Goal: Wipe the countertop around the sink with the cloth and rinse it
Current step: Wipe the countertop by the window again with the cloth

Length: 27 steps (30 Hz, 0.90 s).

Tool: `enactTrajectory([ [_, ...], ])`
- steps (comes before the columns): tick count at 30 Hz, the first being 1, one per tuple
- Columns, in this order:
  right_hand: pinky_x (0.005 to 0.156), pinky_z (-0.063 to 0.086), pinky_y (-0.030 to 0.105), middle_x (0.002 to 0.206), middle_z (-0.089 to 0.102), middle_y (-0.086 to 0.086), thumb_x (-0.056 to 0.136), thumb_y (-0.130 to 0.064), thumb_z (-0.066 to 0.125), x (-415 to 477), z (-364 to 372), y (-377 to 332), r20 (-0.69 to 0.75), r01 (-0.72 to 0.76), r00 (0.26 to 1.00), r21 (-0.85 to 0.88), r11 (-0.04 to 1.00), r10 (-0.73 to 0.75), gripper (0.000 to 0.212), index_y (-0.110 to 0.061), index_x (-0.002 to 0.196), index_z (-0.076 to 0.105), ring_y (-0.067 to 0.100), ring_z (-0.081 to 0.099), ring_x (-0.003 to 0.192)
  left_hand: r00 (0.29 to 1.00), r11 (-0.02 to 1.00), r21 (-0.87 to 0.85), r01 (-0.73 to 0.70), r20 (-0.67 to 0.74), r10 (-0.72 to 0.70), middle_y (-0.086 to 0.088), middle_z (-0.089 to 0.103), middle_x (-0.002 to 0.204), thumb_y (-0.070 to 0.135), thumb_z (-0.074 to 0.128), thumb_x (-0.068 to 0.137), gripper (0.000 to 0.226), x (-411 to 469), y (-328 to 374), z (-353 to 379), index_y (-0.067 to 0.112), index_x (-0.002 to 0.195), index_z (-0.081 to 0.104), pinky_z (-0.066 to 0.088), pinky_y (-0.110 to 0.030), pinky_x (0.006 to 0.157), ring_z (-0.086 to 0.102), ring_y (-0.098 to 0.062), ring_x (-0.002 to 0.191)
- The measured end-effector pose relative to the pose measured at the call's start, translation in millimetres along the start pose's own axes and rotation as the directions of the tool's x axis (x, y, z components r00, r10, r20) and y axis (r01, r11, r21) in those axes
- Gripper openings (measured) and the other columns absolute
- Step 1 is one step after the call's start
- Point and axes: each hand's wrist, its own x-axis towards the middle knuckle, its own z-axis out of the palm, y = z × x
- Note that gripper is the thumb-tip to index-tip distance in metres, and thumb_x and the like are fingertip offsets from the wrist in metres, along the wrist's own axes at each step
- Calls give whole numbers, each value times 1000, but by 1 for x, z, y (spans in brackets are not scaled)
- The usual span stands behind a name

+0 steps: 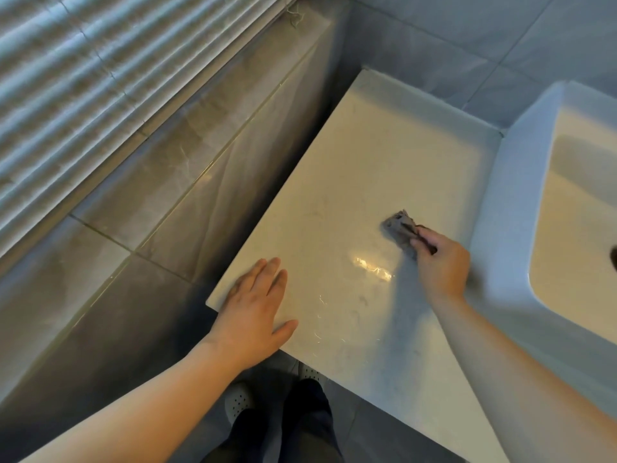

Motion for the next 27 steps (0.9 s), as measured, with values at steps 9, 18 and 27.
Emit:
enactTrajectory([
  [9, 80, 44, 22, 97, 65, -15, 80, -5, 70, -77, 12, 2, 49, 87, 995, 0, 996, -87, 28, -18, 105, 74, 16, 63, 89, 1000, 1000, -11, 11, 28, -11, 1, -14, 159, 68, 30, 86, 86, 0, 0, -1, 17, 152, 5, 2, -34, 119, -16, -17, 145],
  [18, 81, 49, 8, 97, 70, -11, 82, -7, 71, -102, -8, -15, 17, -178, 983, 274, 945, 180, 29, -21, 108, 70, -11, 62, 81, 1000, 999, -47, 12, 19, -11, 2, -8, 160, 66, 34, 86, 85, 1, 1, -2, 17, 152, 12, 4, -34, 117, -10, -17, 146],
  [27, 82, 47, 33, 105, 72, 8, 92, -14, 57, -52, -21, 32, -169, -45, 986, -244, 969, 4, 26, -9, 115, 67, 30, 64, 95, 1000, 1000, -26, 10, 12, -9, 5, -6, 160, 75, 13, 75, 93, 1, -6, 1, 20, 151, 17, 10, -35, 117, -4, -15, 146],
])
